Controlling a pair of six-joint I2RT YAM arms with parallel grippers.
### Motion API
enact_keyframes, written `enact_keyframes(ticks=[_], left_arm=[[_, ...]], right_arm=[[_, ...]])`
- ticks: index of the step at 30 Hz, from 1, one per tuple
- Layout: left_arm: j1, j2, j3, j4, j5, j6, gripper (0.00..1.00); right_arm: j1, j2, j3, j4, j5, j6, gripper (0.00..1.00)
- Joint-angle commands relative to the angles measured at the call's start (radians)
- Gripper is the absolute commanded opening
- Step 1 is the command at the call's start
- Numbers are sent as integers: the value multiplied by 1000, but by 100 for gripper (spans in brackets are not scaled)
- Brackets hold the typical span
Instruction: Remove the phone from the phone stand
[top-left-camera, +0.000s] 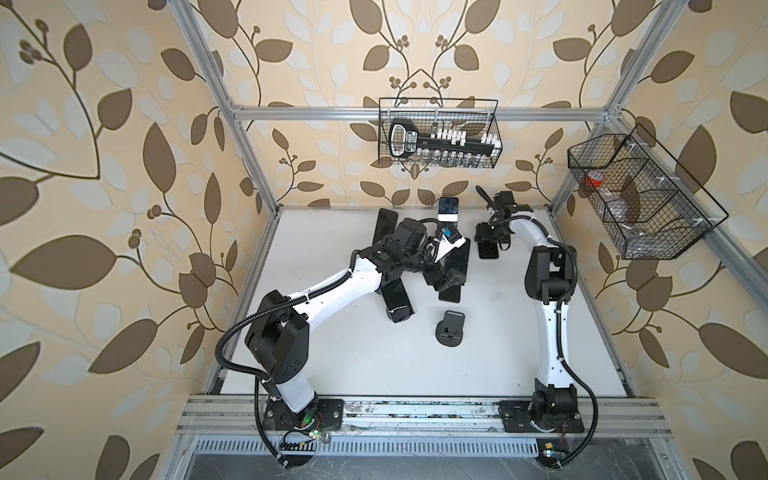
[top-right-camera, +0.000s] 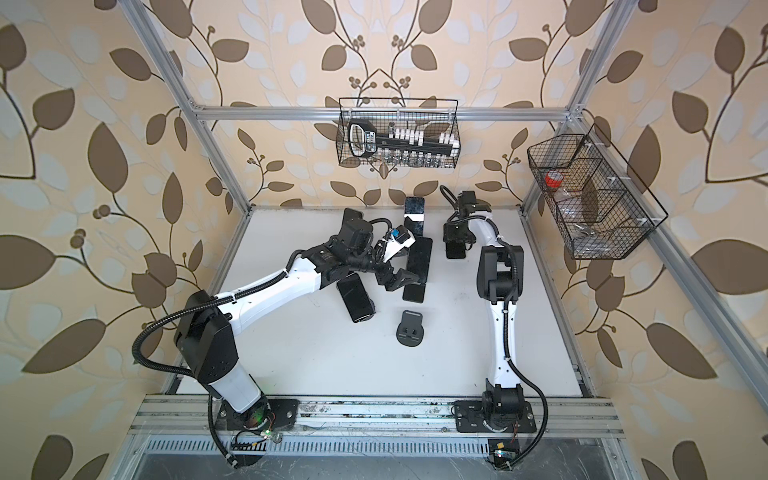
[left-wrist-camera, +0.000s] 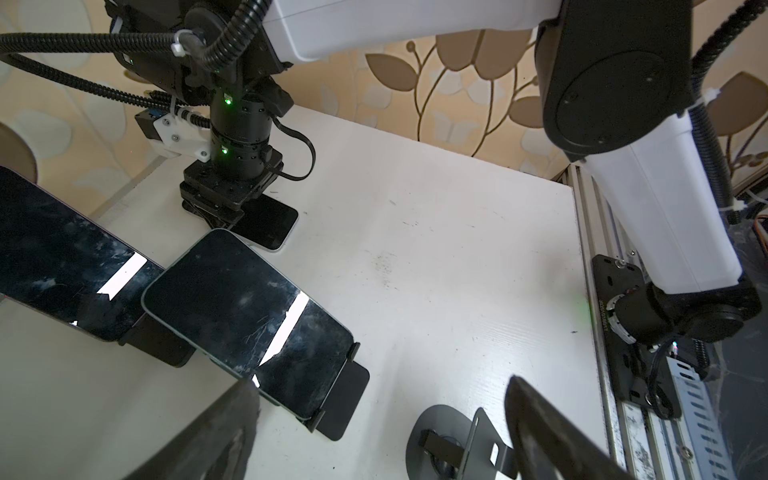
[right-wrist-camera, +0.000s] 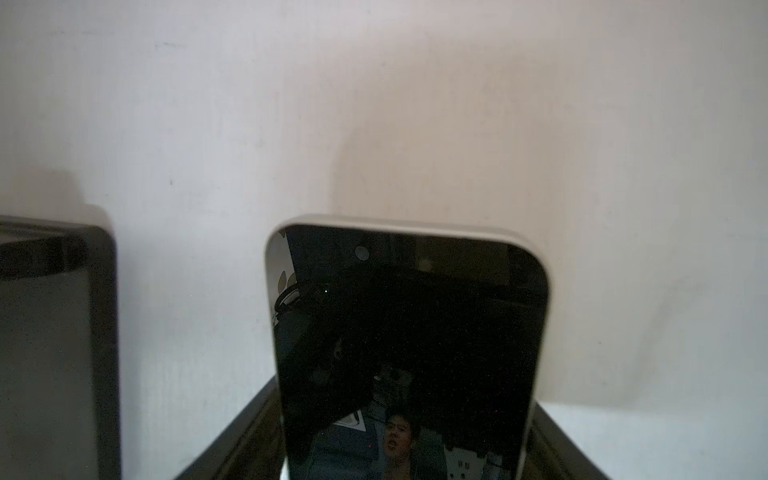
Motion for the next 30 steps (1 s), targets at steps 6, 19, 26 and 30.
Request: enact_keyframes(ticks=[6,19,26,30], left_arm=[[-9,-68,-3,-4,11,27,92],[-8,-105,-24,-27,-9,42,93],[-9,-119,-29,-36,-17,52,93],[-9,-129,-39,-36,-19,56,93]], right_arm=[[4,45,-46,-24,37,1,56],[10,54,-37,-24,43,24,68],[15,54,-35,-37,48,30,73],[17,59,-34,-44,43,34,76]])
